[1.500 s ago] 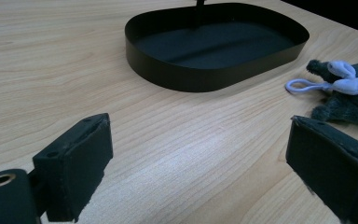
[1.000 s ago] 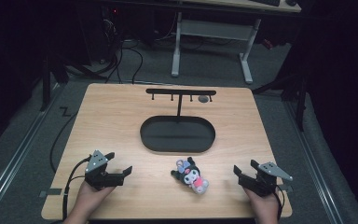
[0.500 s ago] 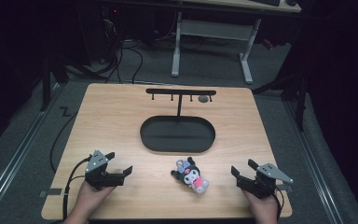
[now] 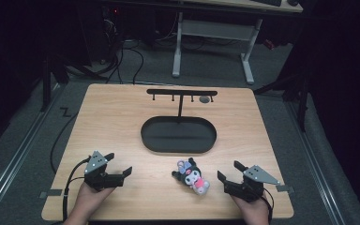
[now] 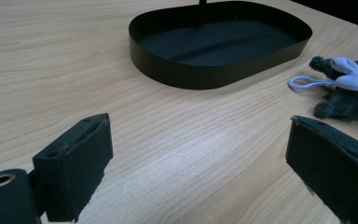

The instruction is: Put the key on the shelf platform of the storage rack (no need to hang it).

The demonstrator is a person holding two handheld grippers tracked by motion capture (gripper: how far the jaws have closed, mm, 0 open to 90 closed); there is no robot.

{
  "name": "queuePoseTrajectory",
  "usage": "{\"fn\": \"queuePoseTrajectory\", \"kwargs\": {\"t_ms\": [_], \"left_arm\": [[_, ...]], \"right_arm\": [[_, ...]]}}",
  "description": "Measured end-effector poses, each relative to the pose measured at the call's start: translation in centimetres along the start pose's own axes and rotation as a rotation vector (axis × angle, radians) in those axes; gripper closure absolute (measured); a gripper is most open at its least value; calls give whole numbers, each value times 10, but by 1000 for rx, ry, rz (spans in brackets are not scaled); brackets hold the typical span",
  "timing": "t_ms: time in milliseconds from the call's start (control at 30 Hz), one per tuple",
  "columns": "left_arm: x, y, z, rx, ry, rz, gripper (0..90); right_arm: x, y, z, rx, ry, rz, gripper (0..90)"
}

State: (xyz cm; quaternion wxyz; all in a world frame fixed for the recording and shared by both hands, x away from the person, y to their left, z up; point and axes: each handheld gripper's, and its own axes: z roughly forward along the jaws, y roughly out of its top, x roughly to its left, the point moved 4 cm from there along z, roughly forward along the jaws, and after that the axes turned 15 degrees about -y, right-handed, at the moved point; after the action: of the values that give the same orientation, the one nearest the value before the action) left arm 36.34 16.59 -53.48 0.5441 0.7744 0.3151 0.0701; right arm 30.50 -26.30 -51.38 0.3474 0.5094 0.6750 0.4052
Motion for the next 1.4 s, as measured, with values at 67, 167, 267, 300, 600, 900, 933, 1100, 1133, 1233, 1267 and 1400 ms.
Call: {"fn": "queuePoseTrajectory", "kwargs": {"t_ms": [67, 167, 267, 300, 600, 900, 933, 1100, 1133, 1233, 1267, 1400], "left_arm": [[-1, -1, 0, 8, 1, 8, 78], [-1, -1, -3, 2, 5, 2, 79], [-1, -1, -5, -6, 9, -3, 78], [-1, -2, -6, -2, 10, -3, 78], [1, -4, -7, 10, 16, -2, 78], [2, -5, -6, 10, 10, -9, 79], [2, -4, -6, 7, 10, -7, 79], [1, -2, -1, 9, -1, 4, 79], [0, -2, 1, 12, -4, 6, 79], [0, -1, 2, 10, -6, 10, 79], [0, -1, 2, 10, -6, 10, 79], [2, -2, 1, 14, -3, 8, 79]], "right_arm": [[8, 1, 1, 5, 19, -12, 208], [20, 3, 1, -1, 55, -25, 197], [34, 4, 3, 7, 86, -29, 153], [34, 4, 3, 7, 86, -29, 153], [54, 1, 8, 49, 127, -77, 149], [78, -10, 15, 130, 154, -141, 218], [78, -10, 15, 130, 154, -141, 218], [86, -23, 23, 208, 164, -217, 225], [86, -24, 25, 222, 160, -219, 236], [87, -26, 28, 238, 153, -232, 266], [87, -26, 28, 238, 153, -232, 266], [85, -27, 32, 278, 157, -231, 387]]}}
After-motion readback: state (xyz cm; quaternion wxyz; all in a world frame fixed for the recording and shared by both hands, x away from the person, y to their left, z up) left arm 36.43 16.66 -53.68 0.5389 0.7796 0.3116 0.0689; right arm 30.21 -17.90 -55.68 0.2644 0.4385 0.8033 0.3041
